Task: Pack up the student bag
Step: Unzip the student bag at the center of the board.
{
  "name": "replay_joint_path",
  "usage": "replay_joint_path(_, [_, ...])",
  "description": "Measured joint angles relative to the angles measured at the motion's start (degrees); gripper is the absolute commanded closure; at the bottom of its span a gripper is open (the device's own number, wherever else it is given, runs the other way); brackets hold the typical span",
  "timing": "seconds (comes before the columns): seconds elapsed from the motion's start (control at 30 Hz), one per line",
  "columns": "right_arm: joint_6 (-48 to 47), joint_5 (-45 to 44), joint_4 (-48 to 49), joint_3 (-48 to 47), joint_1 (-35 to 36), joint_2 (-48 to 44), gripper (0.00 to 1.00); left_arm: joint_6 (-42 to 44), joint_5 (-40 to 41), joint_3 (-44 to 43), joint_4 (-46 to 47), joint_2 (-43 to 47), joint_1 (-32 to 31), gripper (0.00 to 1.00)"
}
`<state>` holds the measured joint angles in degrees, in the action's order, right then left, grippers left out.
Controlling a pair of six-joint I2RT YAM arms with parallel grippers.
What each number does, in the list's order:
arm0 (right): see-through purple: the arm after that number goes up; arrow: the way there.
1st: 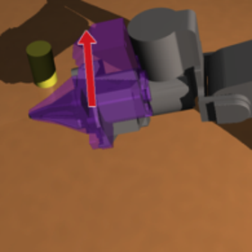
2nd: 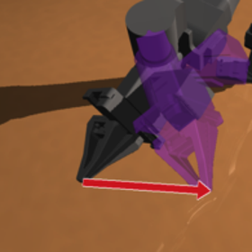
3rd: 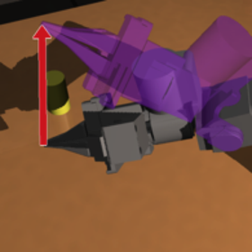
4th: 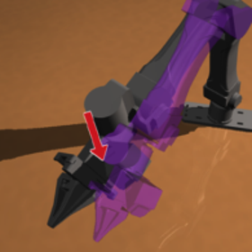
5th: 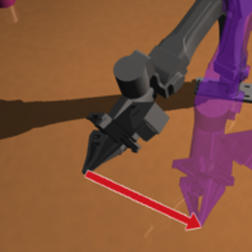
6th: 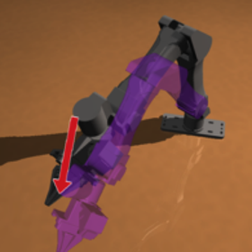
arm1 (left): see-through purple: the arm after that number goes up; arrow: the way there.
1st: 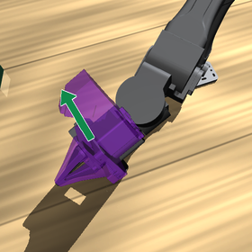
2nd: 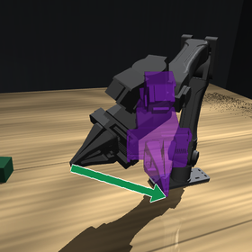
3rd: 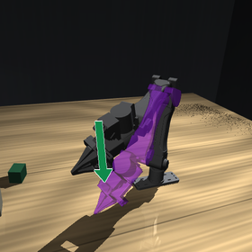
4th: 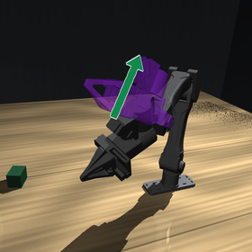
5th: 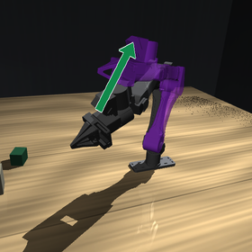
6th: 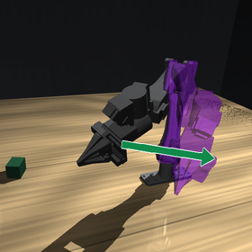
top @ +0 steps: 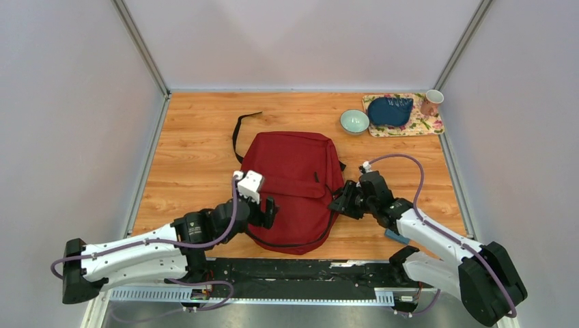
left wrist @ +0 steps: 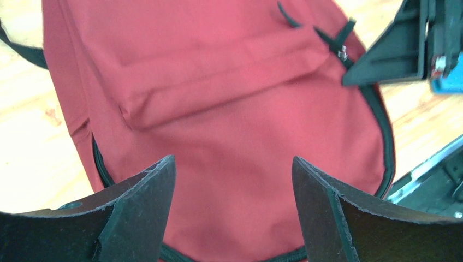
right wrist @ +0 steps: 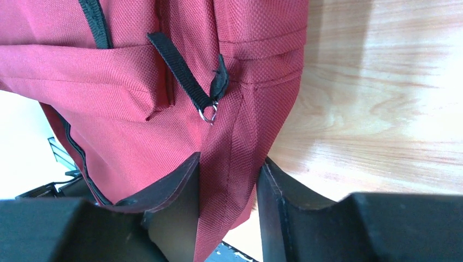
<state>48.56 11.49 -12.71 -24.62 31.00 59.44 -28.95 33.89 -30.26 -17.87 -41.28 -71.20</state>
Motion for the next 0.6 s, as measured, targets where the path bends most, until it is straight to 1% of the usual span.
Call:
replay_joint_path(0.03, [0.2,-0.1,0.1,0.3,0.0,-0.4,0.53,0.3,-1.3,-1.0,0.1,-0.3,1.5,0.15])
replay_joint_path(0.1, [0.8,-0.4,0.2,0.9,0.0,-0.9,0.49,1.1,-5.5,-3.6,0.9,-2.2,5.9,0.14])
replay_joint_path(0.13, [1.0,-0.5,0.2,1.1,0.0,-1.0,0.46,1.3,-7.3,-4.7,1.3,-3.3,7.8,0.14])
replay_joint_path(0.2, [1.3,-0.5,0.3,1.8,0.0,-1.2,0.44,1.9,-12.9,-7.3,2.6,-6.9,12.2,0.14])
replay_joint_path(0.27, [1.5,-0.4,0.7,2.3,0.0,-1.2,0.44,2.3,-16.7,-9.4,3.9,-10.8,14.6,0.14])
replay_joint_path(0.4, [1.6,0.0,1.3,2.4,0.0,-1.1,0.44,2.5,-22.6,-14.4,6.3,-20.3,16.5,0.19])
replay_joint_path(0.47, [1.6,0.2,1.6,2.4,0.0,-1.0,0.46,2.2,-24.9,-18.2,6.8,-25.6,17.2,0.24])
replay_joint_path(0.53, [1.6,0.6,1.9,2.4,0.0,-0.9,0.48,1.6,-27.2,-23.4,6.8,-31.9,17.8,0.26])
replay_joint_path(0.6, [1.6,0.8,2.2,2.4,0.0,-0.9,0.49,0.7,-28.8,-27.5,7.0,-37.2,18.1,0.26])
